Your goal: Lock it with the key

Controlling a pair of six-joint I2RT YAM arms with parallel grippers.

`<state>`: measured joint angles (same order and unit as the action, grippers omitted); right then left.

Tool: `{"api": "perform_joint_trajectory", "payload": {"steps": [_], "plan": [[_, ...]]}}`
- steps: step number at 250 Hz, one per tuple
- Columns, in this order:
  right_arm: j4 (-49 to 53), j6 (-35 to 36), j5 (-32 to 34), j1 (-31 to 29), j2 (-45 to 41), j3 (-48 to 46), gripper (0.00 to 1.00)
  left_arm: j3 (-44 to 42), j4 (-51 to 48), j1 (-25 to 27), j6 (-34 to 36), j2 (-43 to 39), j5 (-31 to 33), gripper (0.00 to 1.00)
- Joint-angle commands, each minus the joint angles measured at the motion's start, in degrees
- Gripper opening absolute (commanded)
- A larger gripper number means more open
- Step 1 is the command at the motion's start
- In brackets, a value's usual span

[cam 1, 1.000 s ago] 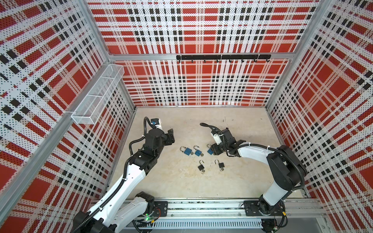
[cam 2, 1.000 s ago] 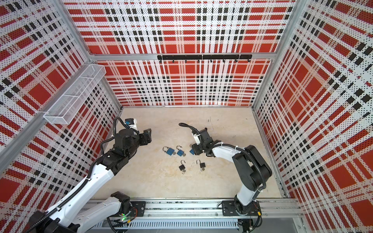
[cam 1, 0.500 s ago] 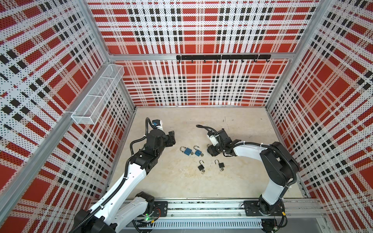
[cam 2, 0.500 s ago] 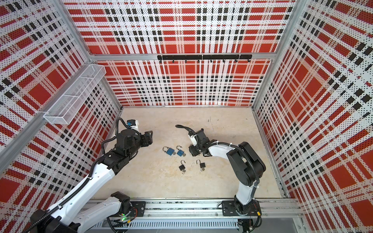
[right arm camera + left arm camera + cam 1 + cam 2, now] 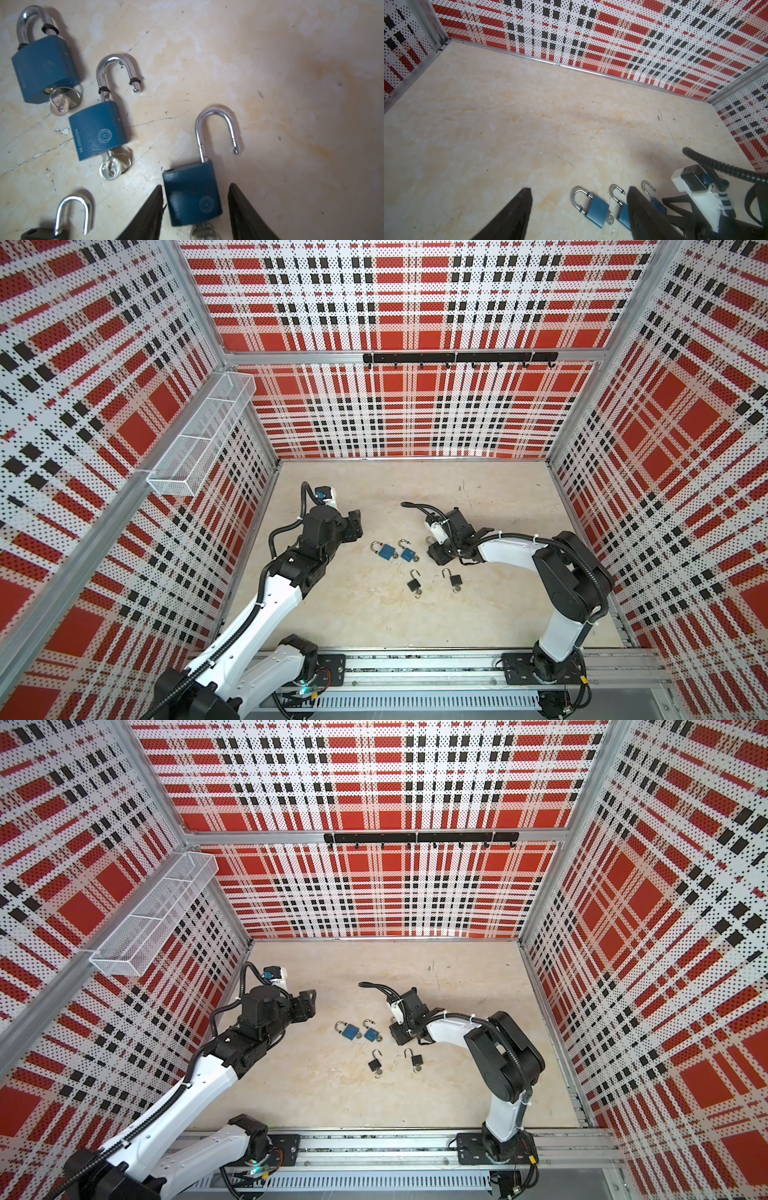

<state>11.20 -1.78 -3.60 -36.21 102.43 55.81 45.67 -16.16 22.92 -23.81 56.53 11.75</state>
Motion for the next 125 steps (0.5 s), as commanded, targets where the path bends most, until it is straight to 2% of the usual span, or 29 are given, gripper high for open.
{"api": "perform_joint_trajectory", "payload": {"steps": [1, 125], "plan": [[0.31, 1.34, 1.46, -0.65, 0.93, 1.31, 0.5, 0.12, -0.73, 0.15, -0.88, -0.15, -0.4, 0.74], [1.37, 1.83, 5.39, -2.26, 2.29, 2.54, 0.5, -0.14, -1.01, 0.11, -1.59, -0.91, -0.9, 0.74]]}}
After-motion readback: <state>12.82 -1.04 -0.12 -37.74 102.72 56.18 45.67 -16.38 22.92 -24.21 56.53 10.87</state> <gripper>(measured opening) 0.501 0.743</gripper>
